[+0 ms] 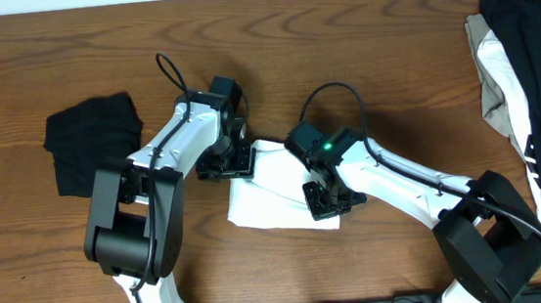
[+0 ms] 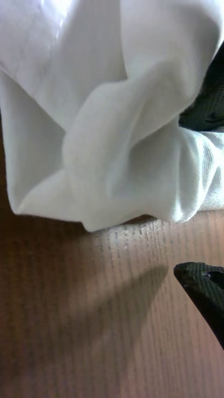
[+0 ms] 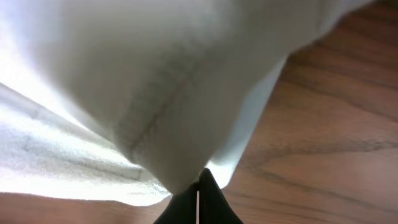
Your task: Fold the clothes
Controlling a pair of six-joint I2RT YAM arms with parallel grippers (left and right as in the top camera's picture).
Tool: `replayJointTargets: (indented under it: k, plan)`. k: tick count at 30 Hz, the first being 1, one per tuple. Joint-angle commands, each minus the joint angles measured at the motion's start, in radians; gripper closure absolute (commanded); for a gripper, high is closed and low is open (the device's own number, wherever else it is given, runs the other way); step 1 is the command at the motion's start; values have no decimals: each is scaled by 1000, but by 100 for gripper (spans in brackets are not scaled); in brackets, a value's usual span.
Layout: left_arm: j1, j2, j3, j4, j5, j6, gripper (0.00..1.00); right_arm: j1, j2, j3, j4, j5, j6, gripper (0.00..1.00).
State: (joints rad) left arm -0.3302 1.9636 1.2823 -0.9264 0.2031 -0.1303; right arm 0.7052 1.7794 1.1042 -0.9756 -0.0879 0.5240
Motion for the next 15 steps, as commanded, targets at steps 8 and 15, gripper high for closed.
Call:
replayJointTargets:
  k: [8, 15]
  plan:
    - [7, -122, 17, -59, -124, 2, 26, -34, -30, 7, -53, 273, 137, 90]
    - [7, -265, 17, 10, -125, 2, 22, -44, -171, 45, -88, 269, 68, 91]
